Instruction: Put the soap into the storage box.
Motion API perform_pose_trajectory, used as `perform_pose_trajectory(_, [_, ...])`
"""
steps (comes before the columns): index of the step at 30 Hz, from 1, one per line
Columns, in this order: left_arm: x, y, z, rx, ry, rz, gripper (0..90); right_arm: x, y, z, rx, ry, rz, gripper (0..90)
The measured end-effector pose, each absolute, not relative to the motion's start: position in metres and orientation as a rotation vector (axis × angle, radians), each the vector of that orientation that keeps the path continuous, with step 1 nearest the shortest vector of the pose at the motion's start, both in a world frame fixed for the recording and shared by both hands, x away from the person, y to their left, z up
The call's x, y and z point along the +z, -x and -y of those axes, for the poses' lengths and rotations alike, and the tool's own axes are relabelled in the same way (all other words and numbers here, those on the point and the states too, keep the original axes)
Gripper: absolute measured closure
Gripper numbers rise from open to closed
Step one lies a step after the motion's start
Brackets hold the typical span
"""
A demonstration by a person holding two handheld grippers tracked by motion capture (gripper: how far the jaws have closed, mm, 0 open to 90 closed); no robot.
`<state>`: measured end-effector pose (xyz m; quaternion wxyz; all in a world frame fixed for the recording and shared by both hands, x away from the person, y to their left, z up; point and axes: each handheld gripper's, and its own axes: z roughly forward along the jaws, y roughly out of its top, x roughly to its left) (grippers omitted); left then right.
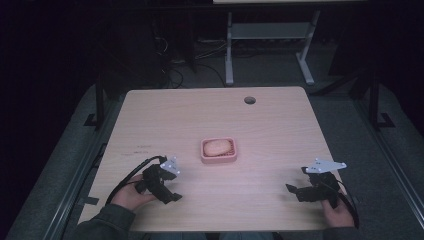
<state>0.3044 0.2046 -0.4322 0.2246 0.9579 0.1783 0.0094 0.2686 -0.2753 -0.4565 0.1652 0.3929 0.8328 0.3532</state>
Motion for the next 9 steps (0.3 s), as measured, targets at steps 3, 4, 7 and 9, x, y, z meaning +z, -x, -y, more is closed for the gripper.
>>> perform_pose_trajectory(3, [-0.434, -0.299, -0.209, 0.030, -2.637, -0.498, 23.5, -0.457, -0.269, 0.275, 1.010, -1.121, -2.372, 14.1])
perform_pose_trajectory(4, [-0.434, -0.298, -0.211, 0.034, -2.636, -0.495, 23.5, -0.457, -0.268, 0.275, 1.009, -1.121, -2.371, 14.1])
perform_pose_trajectory(7, [-0.433, -0.292, -0.217, 0.044, -2.615, -0.515, 23.3, -0.457, -0.268, 0.276, 1.012, -1.123, -2.371, 14.1])
perform_pose_trajectory(9, [-0.433, -0.289, -0.220, 0.054, -2.607, -0.525, 23.2, -0.457, -0.268, 0.276, 1.013, -1.123, -2.371, 14.1])
